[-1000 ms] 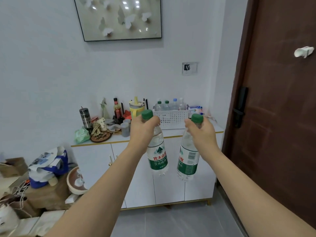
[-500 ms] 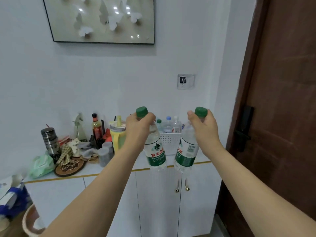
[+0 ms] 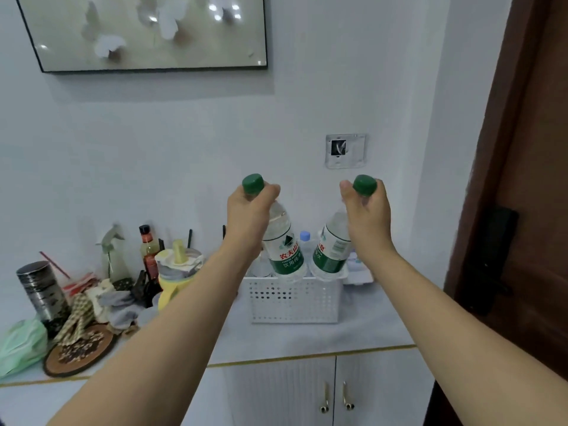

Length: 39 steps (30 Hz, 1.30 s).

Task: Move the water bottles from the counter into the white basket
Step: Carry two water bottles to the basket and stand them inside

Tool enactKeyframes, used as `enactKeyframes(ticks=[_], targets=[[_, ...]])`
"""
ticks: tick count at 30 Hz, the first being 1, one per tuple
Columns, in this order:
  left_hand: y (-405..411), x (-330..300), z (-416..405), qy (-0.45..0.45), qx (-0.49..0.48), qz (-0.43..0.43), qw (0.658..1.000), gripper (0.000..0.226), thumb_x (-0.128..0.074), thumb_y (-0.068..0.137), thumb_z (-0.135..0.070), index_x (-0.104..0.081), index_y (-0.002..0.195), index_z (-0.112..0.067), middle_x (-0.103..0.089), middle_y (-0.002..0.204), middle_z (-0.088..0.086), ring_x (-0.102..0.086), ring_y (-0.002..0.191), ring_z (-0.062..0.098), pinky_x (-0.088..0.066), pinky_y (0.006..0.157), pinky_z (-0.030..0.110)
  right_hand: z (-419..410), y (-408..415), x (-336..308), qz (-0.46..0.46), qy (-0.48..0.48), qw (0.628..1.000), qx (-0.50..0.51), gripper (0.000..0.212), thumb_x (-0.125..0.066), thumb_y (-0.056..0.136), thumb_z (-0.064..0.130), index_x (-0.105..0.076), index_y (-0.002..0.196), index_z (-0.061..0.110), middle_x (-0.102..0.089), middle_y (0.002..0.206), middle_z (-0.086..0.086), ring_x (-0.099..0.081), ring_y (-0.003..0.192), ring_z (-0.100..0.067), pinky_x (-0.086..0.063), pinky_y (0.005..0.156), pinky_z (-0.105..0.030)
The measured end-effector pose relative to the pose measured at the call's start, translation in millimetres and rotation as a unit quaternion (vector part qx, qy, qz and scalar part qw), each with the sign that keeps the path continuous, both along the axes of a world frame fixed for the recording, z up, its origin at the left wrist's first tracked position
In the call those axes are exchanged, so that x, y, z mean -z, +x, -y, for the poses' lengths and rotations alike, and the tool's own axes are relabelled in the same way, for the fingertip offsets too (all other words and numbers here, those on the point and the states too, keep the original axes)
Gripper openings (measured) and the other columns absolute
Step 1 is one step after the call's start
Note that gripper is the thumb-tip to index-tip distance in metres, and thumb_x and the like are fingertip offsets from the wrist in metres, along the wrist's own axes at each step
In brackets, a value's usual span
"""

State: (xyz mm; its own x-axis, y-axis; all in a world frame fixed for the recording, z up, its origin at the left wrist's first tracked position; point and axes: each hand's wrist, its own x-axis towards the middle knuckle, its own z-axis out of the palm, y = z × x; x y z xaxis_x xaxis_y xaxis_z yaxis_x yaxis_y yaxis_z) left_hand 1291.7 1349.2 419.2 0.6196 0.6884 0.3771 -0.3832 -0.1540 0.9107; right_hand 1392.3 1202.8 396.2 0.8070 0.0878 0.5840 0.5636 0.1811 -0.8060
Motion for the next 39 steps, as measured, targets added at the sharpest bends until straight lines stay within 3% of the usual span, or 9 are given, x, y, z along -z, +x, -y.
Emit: enactKeyframes(ticks=[8, 10, 12, 16, 23, 27, 33, 37, 39], targets=[[57.3, -4.7, -22.3, -0.035, -0.006, 0.018, 0.999, 0.015, -0.071, 0.084, -0.02, -0.058, 0.087, -0.013, -0.054, 0.08, 0.008, -0.051, 0.073, 0.021, -0.045, 0.07, 0.036, -30.3, 70.1, 18.5, -0.018, -0.069, 0.997, -0.02, 0.023, -0.059, 0.095, 0.036, -0.047, 0.103, 0.019, -0.053, 0.086, 0.012, -0.051, 0.077, 0.0, -0.04, 0.066, -0.013], [142.4, 11.9, -57.3, -0.033, 0.008, -0.014, 0.999, 0.017, -0.072, 0.083, -0.021, -0.058, 0.085, -0.014, -0.055, 0.08, 0.006, -0.051, 0.073, 0.021, -0.046, 0.07, 0.036, -73.1, 146.6, 46.5, -0.062, -0.088, 0.994, -0.001, 0.023, -0.059, 0.095, 0.036, -0.046, 0.104, 0.02, -0.054, 0.088, 0.012, -0.051, 0.078, 0.001, -0.04, 0.065, -0.008], [146.9, 19.2, -59.2, -0.021, 0.017, -0.04, 0.999, 0.017, -0.072, 0.084, -0.022, -0.057, 0.085, -0.015, -0.054, 0.081, 0.005, -0.051, 0.073, 0.021, -0.046, 0.071, 0.036, -75.1, 149.5, 55.6, -0.063, -0.099, 0.993, -0.013, 0.023, -0.058, 0.096, 0.036, -0.045, 0.106, 0.02, -0.054, 0.09, 0.012, -0.052, 0.08, 0.002, -0.04, 0.065, -0.005], [170.8, 38.2, -58.0, 0.005, 0.004, -0.028, 1.0, 0.018, -0.069, 0.088, -0.019, -0.053, 0.095, -0.016, -0.054, 0.084, 0.003, -0.05, 0.073, 0.016, -0.047, 0.071, 0.03, -81.0, 169.3, 75.8, -0.07, -0.133, 0.988, -0.02, 0.024, -0.052, 0.098, 0.036, -0.041, 0.113, 0.02, -0.054, 0.102, 0.004, -0.052, 0.093, -0.01, -0.039, 0.075, -0.017], [234.6, 105.9, -65.1, 0.024, 0.019, -0.11, 0.993, 0.022, -0.068, 0.088, -0.012, -0.048, 0.094, -0.014, -0.05, 0.082, 0.004, -0.047, 0.07, 0.015, -0.044, 0.065, 0.024, -92.9, 216.6, 134.0, -0.129, -0.247, 0.96, -0.036, 0.038, -0.045, 0.1, 0.04, -0.039, 0.129, 0.016, -0.047, 0.124, -0.008, -0.048, 0.114, -0.022, -0.038, 0.094, -0.03], [252.8, 141.4, -67.5, -0.001, 0.0, -0.144, 0.99, 0.023, -0.067, 0.084, -0.003, -0.049, 0.095, -0.013, -0.051, 0.078, 0.003, -0.045, 0.066, 0.015, -0.043, 0.066, 0.028, -89.5, 229.3, 160.7, -0.118, -0.32, 0.939, -0.044, 0.042, -0.046, 0.095, 0.053, -0.045, 0.127, 0.025, -0.048, 0.12, -0.007, -0.048, 0.115, -0.025, -0.041, 0.104, -0.042], [257.3, 175.6, -63.7, 0.025, -0.007, -0.136, 0.99, 0.021, -0.064, 0.087, -0.003, -0.05, 0.097, -0.014, -0.052, 0.076, -0.002, -0.044, 0.061, 0.01, -0.041, 0.059, 0.021, -82.8, 235.8, 191.6, -0.088, -0.393, 0.914, -0.045, 0.037, -0.043, 0.083, 0.07, -0.049, 0.107, 0.042, -0.058, 0.109, -0.001, -0.051, 0.109, -0.027, -0.043, 0.097, -0.048], [256.9, 202.2, -67.8, 0.049, 0.007, -0.158, 0.986, 0.019, -0.064, 0.089, -0.004, -0.049, 0.097, -0.013, -0.051, 0.076, -0.001, -0.045, 0.058, 0.002, -0.043, 0.058, 0.012, -82.2, 235.6, 196.6, -0.076, -0.383, 0.918, -0.07, 0.024, -0.059, 0.09, 0.049, -0.054, 0.109, 0.035, -0.06, 0.106, 0.007, -0.052, 0.109, -0.02, -0.042, 0.099, -0.048], [260.6, 209.8, -71.4, 0.062, 0.022, -0.184, 0.981, 0.02, -0.064, 0.09, -0.006, -0.048, 0.095, -0.017, -0.05, 0.077, -0.001, -0.047, 0.062, 0.007, -0.044, 0.064, 0.019, -81.5, 236.7, 198.5, -0.071, -0.36, 0.927, -0.074, 0.028, -0.064, 0.089, 0.043, -0.058, 0.112, 0.028, -0.059, 0.11, 0.007, -0.053, 0.11, -0.017, -0.043, 0.1, -0.047]])
